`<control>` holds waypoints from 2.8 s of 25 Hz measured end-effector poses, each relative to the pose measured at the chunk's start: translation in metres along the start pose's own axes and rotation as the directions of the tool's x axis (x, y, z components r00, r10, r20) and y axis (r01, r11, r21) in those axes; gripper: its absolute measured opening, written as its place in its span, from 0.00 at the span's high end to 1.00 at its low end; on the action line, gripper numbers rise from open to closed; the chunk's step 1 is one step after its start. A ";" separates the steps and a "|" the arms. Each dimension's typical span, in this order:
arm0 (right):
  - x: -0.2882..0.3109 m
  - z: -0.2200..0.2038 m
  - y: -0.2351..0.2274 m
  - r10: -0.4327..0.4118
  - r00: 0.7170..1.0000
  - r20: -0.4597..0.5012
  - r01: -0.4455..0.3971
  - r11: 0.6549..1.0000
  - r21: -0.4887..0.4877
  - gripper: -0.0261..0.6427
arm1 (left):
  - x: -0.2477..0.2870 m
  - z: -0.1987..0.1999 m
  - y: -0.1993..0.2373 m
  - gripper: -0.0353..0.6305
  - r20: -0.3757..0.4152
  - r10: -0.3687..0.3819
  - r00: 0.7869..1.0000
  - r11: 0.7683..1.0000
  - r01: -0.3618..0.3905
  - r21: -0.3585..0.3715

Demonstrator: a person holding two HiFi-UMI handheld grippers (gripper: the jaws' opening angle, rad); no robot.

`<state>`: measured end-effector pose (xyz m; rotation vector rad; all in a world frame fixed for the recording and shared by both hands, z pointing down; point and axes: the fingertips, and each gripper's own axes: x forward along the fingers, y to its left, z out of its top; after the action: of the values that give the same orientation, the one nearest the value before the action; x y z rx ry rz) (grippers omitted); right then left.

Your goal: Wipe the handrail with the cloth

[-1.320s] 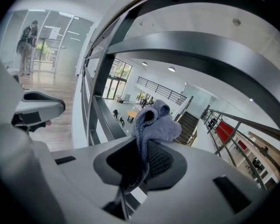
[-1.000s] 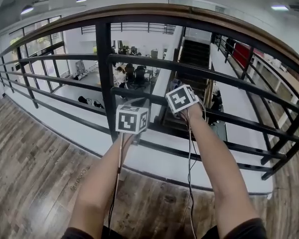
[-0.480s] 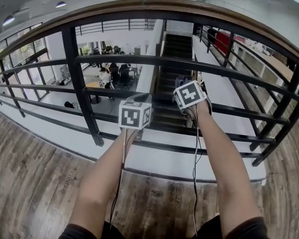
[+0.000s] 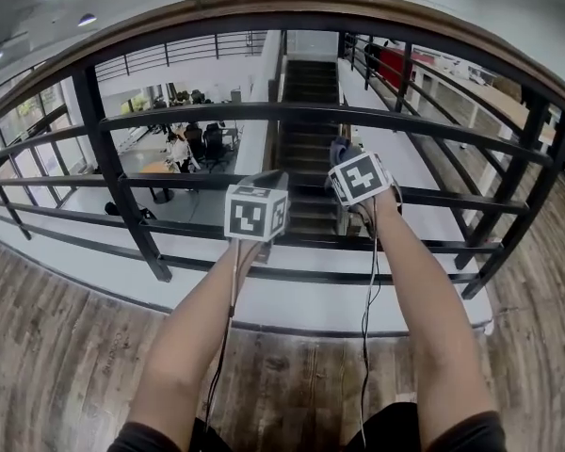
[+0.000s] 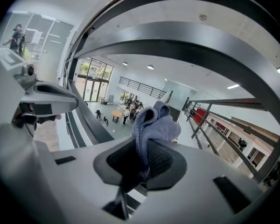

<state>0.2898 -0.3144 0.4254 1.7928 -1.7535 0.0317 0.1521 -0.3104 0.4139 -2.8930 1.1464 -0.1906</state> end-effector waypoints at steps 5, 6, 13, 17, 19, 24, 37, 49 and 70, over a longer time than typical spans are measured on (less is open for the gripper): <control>-0.010 -0.020 -0.032 -0.008 1.000 0.011 0.008 1.000 0.013 0.86 | 0.023 0.006 -0.043 0.94 0.019 -0.042 0.999 0.999 0.042 -0.019; -0.012 -0.025 -0.040 -0.019 1.000 0.006 0.019 1.000 0.013 0.86 | 0.028 0.006 -0.051 0.94 0.022 -0.052 0.998 0.998 0.052 -0.025; -0.032 -0.069 -0.105 -0.103 0.994 -0.032 0.105 0.994 0.038 0.86 | 0.053 0.003 -0.102 0.94 0.020 -0.110 0.994 0.994 0.110 -0.021; -0.048 -0.098 -0.150 -0.161 0.985 -0.055 0.164 0.985 0.052 0.86 | 0.062 0.008 -0.126 0.94 0.025 -0.136 0.990 0.991 0.137 -0.009; -0.056 -0.114 -0.173 -0.189 0.980 -0.062 0.193 0.979 0.065 0.86 | 0.068 0.010 -0.140 0.94 0.022 -0.150 0.989 0.989 0.150 -0.002; -0.077 -0.149 -0.228 -0.253 0.963 -0.092 0.260 0.963 0.073 0.86 | 0.088 0.013 -0.182 0.94 0.010 -0.183 0.983 0.983 0.183 -0.001; -0.116 -0.228 -0.341 -0.333 0.924 -0.190 0.346 0.937 0.040 0.86 | 0.132 0.024 -0.303 0.94 0.017 -0.290 0.957 0.957 0.289 0.024; -0.155 -0.289 -0.422 -0.394 0.895 -0.210 0.420 0.902 0.098 0.86 | 0.163 0.023 -0.395 0.94 -0.018 -0.377 0.926 0.925 0.378 0.037; -0.179 -0.255 -0.372 -0.501 0.852 0.154 0.461 0.856 0.233 0.86 | 0.099 -0.009 -0.309 0.94 0.039 -0.311 0.950 0.943 0.313 -0.109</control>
<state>0.7094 -0.0709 0.4025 2.4122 -1.4144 -0.2155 0.4328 -0.1521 0.4537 -3.1547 0.7086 -0.1010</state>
